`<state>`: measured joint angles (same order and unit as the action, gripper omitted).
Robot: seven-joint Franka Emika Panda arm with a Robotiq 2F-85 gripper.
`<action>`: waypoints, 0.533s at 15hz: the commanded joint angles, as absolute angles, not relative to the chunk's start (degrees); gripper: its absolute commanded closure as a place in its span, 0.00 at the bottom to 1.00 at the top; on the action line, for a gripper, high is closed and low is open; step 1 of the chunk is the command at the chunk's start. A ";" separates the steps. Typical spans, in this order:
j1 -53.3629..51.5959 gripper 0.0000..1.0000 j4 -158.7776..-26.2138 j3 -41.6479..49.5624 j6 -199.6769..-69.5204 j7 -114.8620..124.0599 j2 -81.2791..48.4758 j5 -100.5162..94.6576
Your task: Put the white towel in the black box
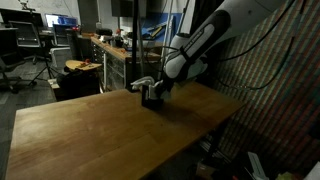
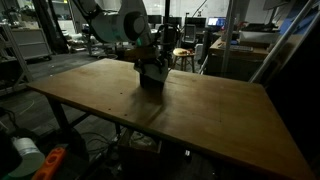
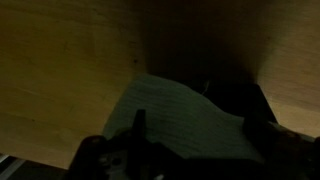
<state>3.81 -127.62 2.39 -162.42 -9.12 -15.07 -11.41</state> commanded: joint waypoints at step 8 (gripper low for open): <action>7.61 0.00 -122.19 2.64 -162.32 -13.17 -20.81 -10.16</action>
<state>7.10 -123.95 2.57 -162.40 -11.31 -19.63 -11.30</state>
